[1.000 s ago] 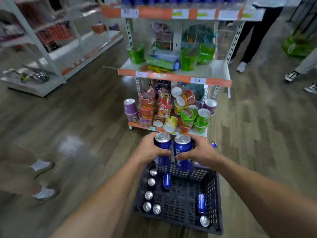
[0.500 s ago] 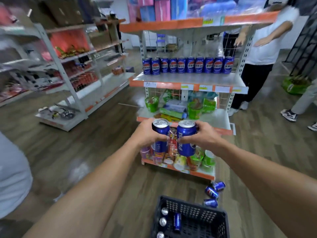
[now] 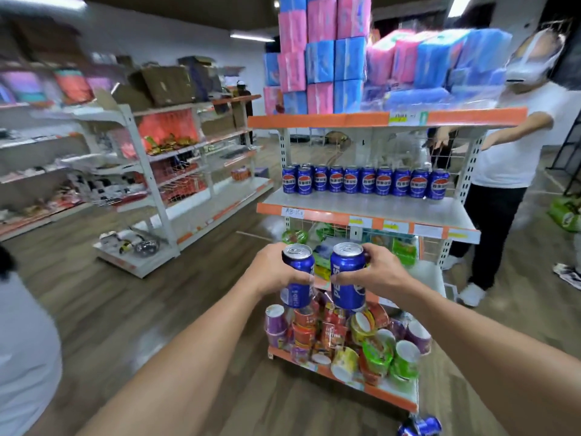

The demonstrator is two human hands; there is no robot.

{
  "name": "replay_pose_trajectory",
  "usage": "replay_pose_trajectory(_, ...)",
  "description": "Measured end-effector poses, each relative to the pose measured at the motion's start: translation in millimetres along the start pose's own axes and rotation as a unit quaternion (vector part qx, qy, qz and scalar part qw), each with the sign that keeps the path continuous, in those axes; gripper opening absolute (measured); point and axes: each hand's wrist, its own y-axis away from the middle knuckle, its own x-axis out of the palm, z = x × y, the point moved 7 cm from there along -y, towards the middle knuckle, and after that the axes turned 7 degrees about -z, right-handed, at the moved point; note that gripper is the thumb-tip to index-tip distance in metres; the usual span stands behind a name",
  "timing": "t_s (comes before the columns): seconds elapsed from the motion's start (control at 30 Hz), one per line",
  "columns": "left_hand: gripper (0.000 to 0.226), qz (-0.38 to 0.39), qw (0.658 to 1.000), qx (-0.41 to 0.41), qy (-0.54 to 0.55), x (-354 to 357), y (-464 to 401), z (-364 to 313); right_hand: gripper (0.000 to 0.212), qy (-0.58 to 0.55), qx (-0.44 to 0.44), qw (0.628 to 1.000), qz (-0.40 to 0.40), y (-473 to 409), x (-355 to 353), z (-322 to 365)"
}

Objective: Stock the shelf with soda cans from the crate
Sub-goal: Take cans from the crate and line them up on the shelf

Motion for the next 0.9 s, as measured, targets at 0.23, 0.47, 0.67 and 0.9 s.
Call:
replay_pose_trajectory(0.23,0.051,0.000,1.000,-0.010,0.019,-14.1,-69.9,19.8,0.060,0.015,-0.004,1.000,-0.007,-60.9,28.9,10.6)
replay_pose_trajectory(0.47,0.045,0.047,0.998,0.016,0.047,-32.4,-165.8,58.1,0.063,0.028,0.026,0.998,-0.056,-131.5,73.8,20.3)
replay_pose_trajectory(0.67,0.048,0.116,0.992,0.043,0.034,-51.4,-257.1,93.3,0.058,0.023,0.089,0.988,-0.121,-189.5,115.0,34.2)
replay_pose_trajectory(0.9,0.058,0.129,0.989,0.067,0.018,-68.7,-332.3,113.5,0.058,0.020,0.119,0.980,-0.160,-234.2,142.8,50.2)
